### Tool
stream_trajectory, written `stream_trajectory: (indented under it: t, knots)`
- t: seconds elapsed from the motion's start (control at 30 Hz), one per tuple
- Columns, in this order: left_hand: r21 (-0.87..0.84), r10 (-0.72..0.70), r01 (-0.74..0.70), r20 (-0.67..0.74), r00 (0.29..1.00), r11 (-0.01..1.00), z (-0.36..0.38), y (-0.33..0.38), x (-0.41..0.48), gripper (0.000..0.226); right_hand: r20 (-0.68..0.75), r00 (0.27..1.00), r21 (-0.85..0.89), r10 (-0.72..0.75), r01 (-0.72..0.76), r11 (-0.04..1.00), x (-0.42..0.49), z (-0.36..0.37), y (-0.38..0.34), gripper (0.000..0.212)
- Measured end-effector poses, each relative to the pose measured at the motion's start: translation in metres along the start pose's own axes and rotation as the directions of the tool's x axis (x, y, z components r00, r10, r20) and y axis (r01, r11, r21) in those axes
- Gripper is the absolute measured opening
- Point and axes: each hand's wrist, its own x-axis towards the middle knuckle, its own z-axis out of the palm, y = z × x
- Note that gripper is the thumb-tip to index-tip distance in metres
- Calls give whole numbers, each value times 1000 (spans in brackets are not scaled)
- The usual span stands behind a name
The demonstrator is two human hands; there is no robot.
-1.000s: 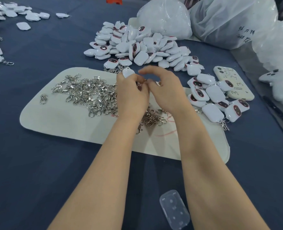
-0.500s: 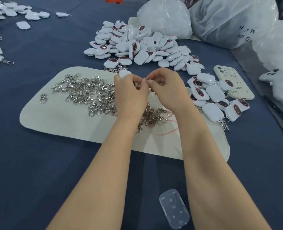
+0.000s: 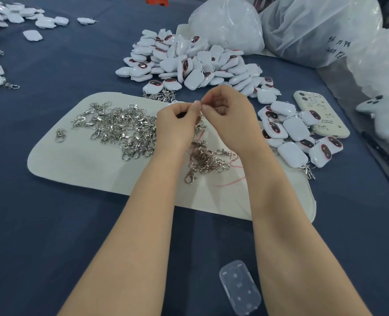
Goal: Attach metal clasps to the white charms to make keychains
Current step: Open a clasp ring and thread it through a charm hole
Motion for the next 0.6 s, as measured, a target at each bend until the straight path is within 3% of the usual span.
stream_trajectory:
  t: [0.17, 0.4, 0.6]
  knots:
    - [-78, -27, 28, 19, 999, 997, 1, 2, -1, 20, -10, 1000, -1, -3, 3, 1000, 1, 0, -1, 9]
    - [69, 43, -45, 19, 999, 997, 4, 2, -5, 16, -38, 999, -39, -14, 13, 999, -1, 0, 1, 10]
    - [86, 57, -58, 12, 998, 995, 3, 3, -6, 17, -43, 999, -41, 8, -10, 999, 0, 1, 2, 9]
